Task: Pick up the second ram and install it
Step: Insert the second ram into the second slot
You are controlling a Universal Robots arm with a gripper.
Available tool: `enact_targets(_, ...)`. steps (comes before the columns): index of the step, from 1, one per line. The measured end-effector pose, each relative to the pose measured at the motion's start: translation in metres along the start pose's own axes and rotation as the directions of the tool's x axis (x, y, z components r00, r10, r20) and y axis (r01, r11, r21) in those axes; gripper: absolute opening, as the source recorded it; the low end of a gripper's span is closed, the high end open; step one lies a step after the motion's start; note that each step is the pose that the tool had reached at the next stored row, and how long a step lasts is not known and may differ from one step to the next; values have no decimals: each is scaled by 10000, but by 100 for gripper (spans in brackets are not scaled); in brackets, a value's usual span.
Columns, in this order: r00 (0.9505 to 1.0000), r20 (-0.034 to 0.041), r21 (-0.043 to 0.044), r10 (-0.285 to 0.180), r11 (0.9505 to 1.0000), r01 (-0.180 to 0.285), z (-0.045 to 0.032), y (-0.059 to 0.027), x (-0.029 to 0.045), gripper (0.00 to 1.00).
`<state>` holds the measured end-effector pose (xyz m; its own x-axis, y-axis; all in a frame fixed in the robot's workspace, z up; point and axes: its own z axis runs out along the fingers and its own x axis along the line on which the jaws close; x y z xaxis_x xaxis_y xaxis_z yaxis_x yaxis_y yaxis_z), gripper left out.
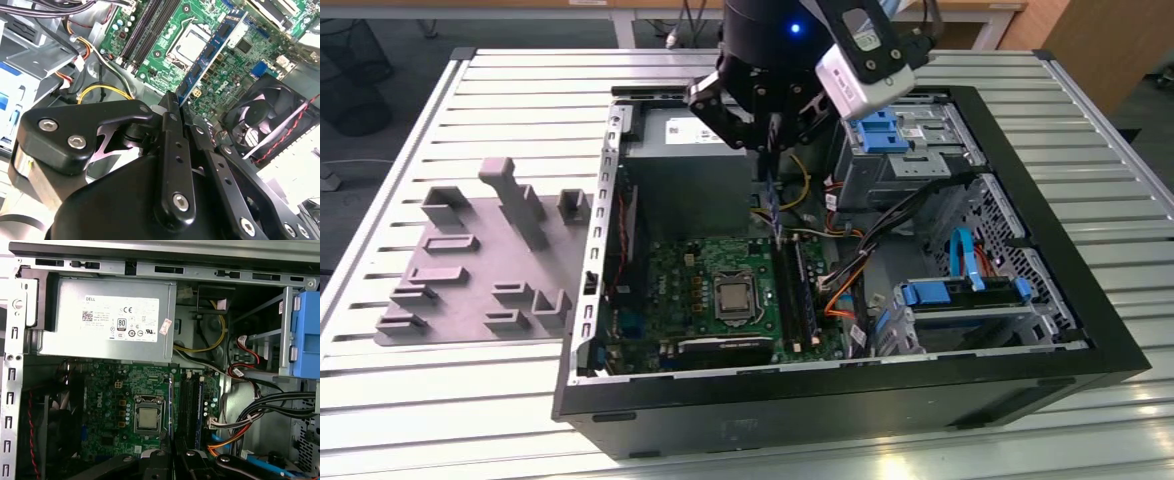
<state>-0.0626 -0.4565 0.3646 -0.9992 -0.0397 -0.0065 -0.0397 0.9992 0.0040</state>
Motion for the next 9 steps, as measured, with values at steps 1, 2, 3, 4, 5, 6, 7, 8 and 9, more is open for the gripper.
enact_targets(1,10000,0,-1,0,10000,0,11,0,-11,14)
enact_targets(2,10000,0,0,0,10000,0,22,-1,-21,14)
enact_targets(3,10000,0,0,0,10000,0,33,-1,-30,14)
enact_targets(4,10000,0,0,0,10000,0,46,-2,-37,14)
enact_targets(5,10000,0,0,0,10000,0,59,-2,-43,14)
enact_targets(6,10000,0,0,0,10000,0,73,-2,-49,14)
enact_targets(7,10000,0,1,0,10000,0,89,-3,-55,14)
enact_targets(8,10000,0,0,0,10000,0,106,-3,-60,14)
enact_targets(9,10000,0,0,0,10000,0,122,-3,-65,14)
